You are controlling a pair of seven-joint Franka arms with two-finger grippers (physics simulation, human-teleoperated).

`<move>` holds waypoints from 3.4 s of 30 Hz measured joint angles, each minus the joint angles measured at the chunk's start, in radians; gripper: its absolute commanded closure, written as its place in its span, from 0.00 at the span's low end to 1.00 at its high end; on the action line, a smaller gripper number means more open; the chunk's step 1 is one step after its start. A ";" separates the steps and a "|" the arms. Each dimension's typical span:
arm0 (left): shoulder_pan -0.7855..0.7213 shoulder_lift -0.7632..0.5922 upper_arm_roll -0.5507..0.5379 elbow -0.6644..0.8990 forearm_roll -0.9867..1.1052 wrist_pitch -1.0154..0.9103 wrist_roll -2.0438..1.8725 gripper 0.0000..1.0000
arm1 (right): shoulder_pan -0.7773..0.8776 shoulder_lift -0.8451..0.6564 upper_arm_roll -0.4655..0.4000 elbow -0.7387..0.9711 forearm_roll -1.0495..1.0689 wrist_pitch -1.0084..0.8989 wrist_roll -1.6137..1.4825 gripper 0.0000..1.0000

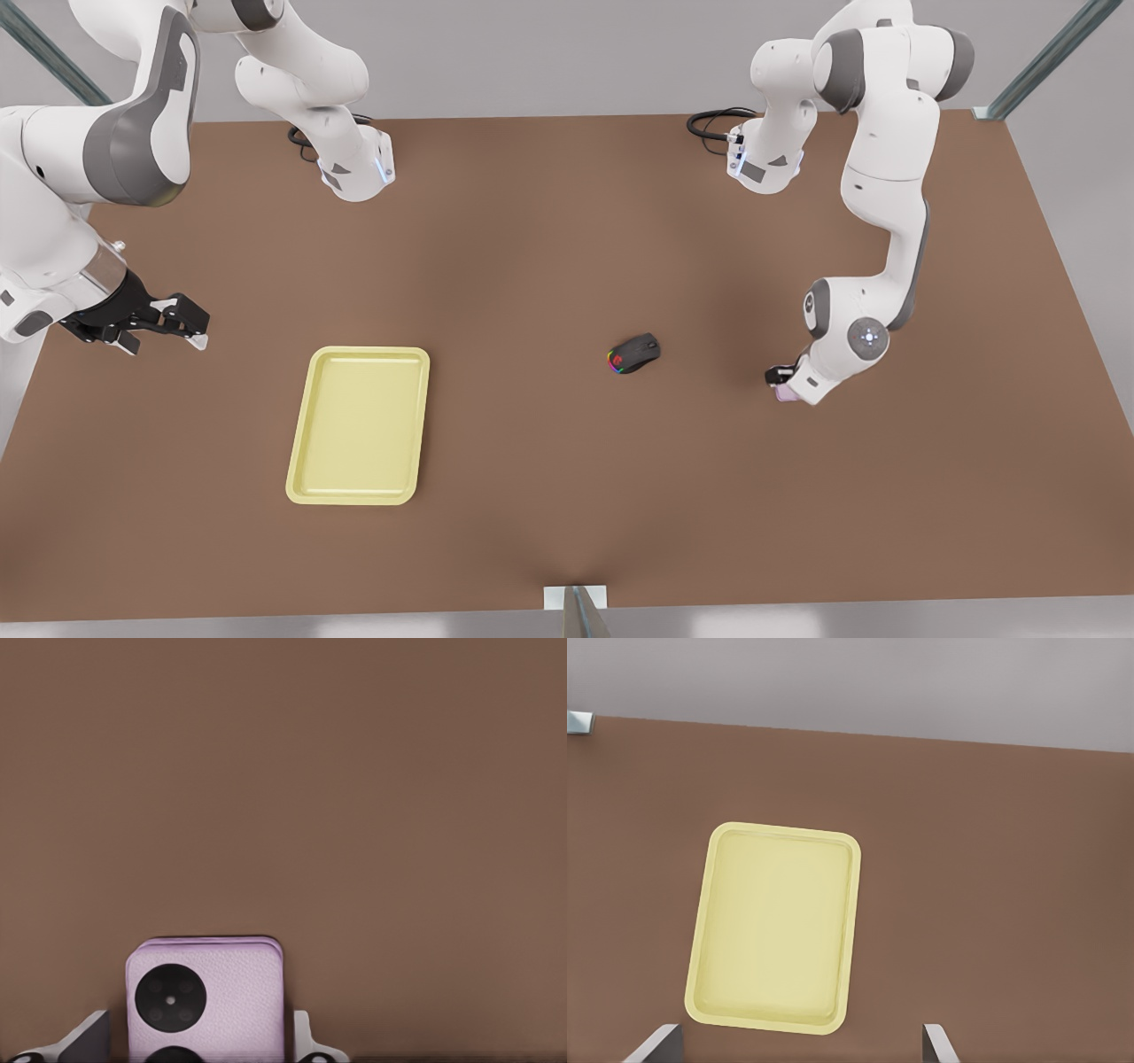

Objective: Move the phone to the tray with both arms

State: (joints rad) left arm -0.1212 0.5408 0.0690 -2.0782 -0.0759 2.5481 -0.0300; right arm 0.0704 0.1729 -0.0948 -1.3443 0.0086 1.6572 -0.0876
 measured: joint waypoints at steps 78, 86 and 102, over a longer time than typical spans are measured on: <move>0.005 -0.358 -0.141 0.741 0.116 -0.969 -0.338 0.00 | 0.118 0.116 0.176 -0.074 -0.037 -0.063 0.121 0.00; 0.044 -0.419 -0.103 0.627 0.164 -1.013 -0.195 0.00 | 0.295 0.373 0.171 0.123 -0.035 0.065 0.361 0.00; 0.041 -0.341 -0.087 0.626 0.160 -1.041 -0.040 0.00 | 0.454 0.644 0.171 0.114 -0.089 0.307 0.842 0.00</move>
State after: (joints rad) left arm -0.0801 0.1995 -0.0177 -1.4527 0.0846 1.5072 -0.0702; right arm 0.5244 0.8169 0.0767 -1.2307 -0.0805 1.9645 0.7546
